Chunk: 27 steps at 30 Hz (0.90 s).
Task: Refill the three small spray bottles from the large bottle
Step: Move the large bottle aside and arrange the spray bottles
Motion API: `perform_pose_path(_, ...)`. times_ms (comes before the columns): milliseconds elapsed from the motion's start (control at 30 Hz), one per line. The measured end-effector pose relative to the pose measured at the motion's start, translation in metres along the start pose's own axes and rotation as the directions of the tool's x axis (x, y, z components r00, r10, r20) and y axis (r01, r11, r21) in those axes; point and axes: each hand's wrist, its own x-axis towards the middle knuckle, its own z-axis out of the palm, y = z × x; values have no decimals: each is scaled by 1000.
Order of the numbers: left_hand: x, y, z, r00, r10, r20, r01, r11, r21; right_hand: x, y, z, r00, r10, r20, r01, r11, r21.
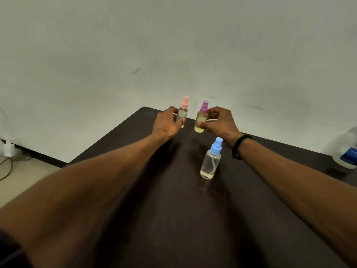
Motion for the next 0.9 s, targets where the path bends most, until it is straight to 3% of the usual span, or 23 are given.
perform_pose_path(267, 59, -30, 29, 998, -45, -46, 42, 997, -60, 53, 15, 51, 988, 69, -136, -67, 998, 21)
perform_pose_path(533, 79, -41, 38, 995, -52, -85, 39, 988, -150, 71, 13, 78, 979, 0, -201, 2, 1000, 11)
perform_pose_path(900, 93, -49, 40, 983, -111, -146, 84, 980, -179, 95, 15, 91, 962, -47, -270, -8, 980, -199)
